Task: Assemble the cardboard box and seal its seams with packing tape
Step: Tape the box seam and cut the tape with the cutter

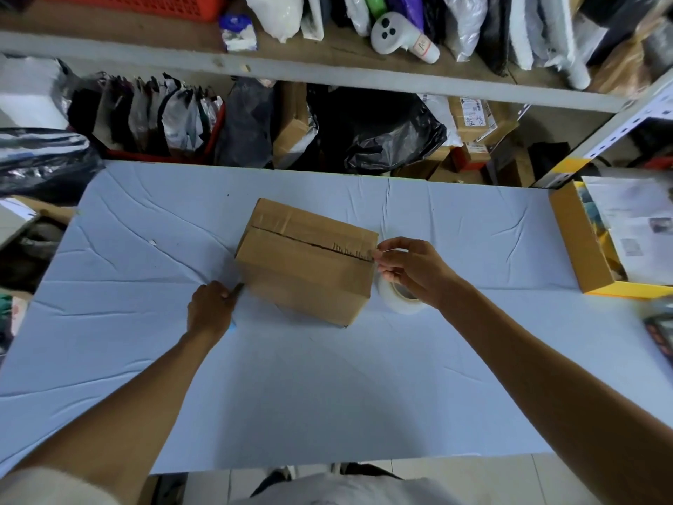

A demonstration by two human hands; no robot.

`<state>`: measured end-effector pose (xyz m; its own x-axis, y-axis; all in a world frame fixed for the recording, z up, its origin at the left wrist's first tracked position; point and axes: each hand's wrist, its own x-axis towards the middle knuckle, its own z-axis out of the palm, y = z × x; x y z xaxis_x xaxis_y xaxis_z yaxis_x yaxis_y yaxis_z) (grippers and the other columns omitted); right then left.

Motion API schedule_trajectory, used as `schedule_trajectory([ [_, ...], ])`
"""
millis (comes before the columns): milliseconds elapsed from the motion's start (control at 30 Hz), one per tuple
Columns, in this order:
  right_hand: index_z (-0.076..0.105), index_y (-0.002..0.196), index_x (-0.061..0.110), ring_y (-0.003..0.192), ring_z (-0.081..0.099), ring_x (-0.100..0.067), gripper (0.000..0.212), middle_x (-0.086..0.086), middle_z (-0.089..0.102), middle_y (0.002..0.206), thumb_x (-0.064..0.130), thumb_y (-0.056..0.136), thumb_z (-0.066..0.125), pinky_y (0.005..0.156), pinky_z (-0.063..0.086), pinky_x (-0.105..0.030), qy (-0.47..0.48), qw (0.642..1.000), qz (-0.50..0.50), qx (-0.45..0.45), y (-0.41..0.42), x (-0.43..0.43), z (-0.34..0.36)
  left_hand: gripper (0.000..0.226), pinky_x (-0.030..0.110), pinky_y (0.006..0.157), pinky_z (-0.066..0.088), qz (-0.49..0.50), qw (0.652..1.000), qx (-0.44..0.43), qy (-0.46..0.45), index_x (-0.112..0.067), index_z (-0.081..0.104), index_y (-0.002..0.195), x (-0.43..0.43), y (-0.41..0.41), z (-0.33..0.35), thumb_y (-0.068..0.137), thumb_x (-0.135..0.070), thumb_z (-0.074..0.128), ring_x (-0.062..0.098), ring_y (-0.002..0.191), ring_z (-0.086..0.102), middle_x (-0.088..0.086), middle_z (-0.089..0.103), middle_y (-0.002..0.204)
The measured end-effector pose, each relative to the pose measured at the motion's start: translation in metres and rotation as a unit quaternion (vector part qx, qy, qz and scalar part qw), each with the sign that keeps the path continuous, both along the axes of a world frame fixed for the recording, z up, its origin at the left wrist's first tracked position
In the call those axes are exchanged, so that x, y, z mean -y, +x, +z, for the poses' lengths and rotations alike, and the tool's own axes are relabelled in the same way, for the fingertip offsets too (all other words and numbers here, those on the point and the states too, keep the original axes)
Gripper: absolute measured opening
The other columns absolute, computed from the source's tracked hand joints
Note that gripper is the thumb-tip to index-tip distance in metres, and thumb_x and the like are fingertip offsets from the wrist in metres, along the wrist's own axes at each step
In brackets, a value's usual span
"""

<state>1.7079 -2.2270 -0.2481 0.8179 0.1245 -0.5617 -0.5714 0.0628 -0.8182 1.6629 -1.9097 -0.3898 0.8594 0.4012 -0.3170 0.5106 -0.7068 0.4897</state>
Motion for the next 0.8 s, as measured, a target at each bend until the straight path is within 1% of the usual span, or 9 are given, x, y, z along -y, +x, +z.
schedule_trajectory([
  [167, 0.058, 0.085, 0.0, 0.054, 0.059, -0.012, 0.01, -0.009, 0.06, 0.064, -0.007, 0.083, 0.065, 0.054, 0.049, -0.018, -0.011, 1.0, -0.001, 0.004, 0.0, 0.0, 0.005, 0.044, 0.036, 0.07, 0.042, 0.013, 1.0, -0.002, -0.011, -0.003, 0.062, 0.083, 0.001, -0.002, -0.005, 0.089, -0.046, 0.059, 0.043, 0.092, 0.061, 0.024, 0.065, 0.092],
  [300, 0.059, 0.085, 0.0, 0.061, 0.057, -0.016, 0.01, -0.013, 0.057, 0.071, -0.007, 0.083, 0.065, 0.054, 0.051, -0.017, -0.03, 0.999, 0.008, 0.009, 0.002, 0.001, 0.006, 0.039, 0.035, 0.078, 0.045, 0.043, 0.998, 0.005, -0.036, -0.003, 0.069, 0.098, 0.004, 0.006, 0.006, 0.081, -0.038, 0.071, 0.038, 0.101, 0.064, 0.017, 0.069, 0.101],
  [367, 0.059, 0.084, 0.001, 0.063, 0.056, -0.017, 0.01, -0.013, 0.057, 0.072, -0.006, 0.083, 0.066, 0.056, 0.052, -0.017, -0.031, 0.999, 0.012, 0.011, 0.002, 0.002, 0.004, 0.034, 0.035, 0.083, 0.046, 0.094, 0.99, 0.037, -0.099, -0.007, 0.069, 0.104, 0.004, 0.015, 0.02, 0.081, -0.032, 0.07, 0.034, 0.103, 0.064, 0.014, 0.07, 0.106],
  [467, 0.059, 0.083, 0.001, 0.061, 0.057, -0.017, 0.01, -0.012, 0.058, 0.07, -0.007, 0.083, 0.065, 0.056, 0.051, -0.018, -0.024, 1.0, 0.012, 0.014, 0.0, 0.002, 0.003, 0.004, 0.037, 0.078, 0.051, 0.197, 0.921, 0.135, -0.309, -0.017, 0.068, 0.087, 0.005, 0.033, 0.057, 0.085, -0.015, 0.065, 0.034, 0.093, 0.064, 0.007, 0.07, 0.086],
  [500, 0.059, 0.084, 0.001, 0.061, 0.057, -0.017, 0.01, -0.012, 0.058, 0.069, -0.007, 0.083, 0.065, 0.056, 0.051, -0.018, -0.017, 1.0, 0.011, 0.016, 0.0, 0.002, 0.002, 0.005, 0.036, 0.077, 0.052, 0.219, 0.896, 0.175, -0.344, -0.019, 0.065, 0.083, 0.006, 0.038, 0.074, 0.086, -0.016, 0.063, 0.032, 0.092, 0.064, 0.003, 0.068, 0.081],
  [533, 0.059, 0.084, 0.001, 0.061, 0.058, -0.018, 0.011, -0.012, 0.059, 0.068, -0.007, 0.083, 0.065, 0.056, 0.052, -0.019, -0.01, 1.0, 0.011, 0.019, -0.001, 0.003, 0.002, 0.004, 0.037, 0.079, 0.053, 0.215, 0.89, 0.212, -0.342, -0.019, 0.064, 0.083, 0.006, 0.041, 0.091, 0.087, -0.021, 0.062, 0.028, 0.093, 0.064, 0.002, 0.068, 0.083],
  [633, 0.058, 0.087, 0.002, 0.061, 0.065, -0.016, 0.011, -0.009, 0.065, 0.066, -0.008, 0.085, 0.063, 0.06, 0.054, -0.021, 0.015, 0.999, 0.019, 0.024, -0.003, 0.007, -0.001, 0.018, 0.035, 0.085, 0.052, 0.097, 0.923, 0.295, -0.229, -0.021, 0.064, 0.096, 0.028, 0.041, 0.141, 0.082, -0.032, 0.064, 0.016, 0.097, 0.062, -0.001, 0.067, 0.101],
  [700, 0.058, 0.09, 0.002, 0.061, 0.067, -0.015, 0.013, -0.008, 0.067, 0.066, -0.01, 0.085, 0.061, 0.06, 0.054, -0.022, 0.027, 0.999, 0.019, 0.024, -0.003, 0.01, -0.003, 0.027, 0.026, 0.082, 0.047, -0.031, 0.945, 0.279, -0.166, -0.022, 0.063, 0.103, 0.062, 0.031, 0.166, 0.08, -0.036, 0.067, 0.01, 0.1, 0.057, -0.005, 0.062, 0.108],
  [800, 0.059, 0.088, 0.001, 0.062, 0.067, -0.017, 0.012, -0.009, 0.067, 0.066, -0.011, 0.085, 0.06, 0.061, 0.055, -0.023, 0.037, 0.999, 0.02, 0.026, -0.004, 0.012, -0.004, 0.06, 0.03, 0.086, 0.041, -0.166, 0.957, 0.231, -0.06, -0.021, 0.058, 0.116, 0.121, 0.019, 0.175, 0.068, -0.055, 0.067, 0.016, 0.111, 0.046, 0.002, 0.052, 0.116],
])
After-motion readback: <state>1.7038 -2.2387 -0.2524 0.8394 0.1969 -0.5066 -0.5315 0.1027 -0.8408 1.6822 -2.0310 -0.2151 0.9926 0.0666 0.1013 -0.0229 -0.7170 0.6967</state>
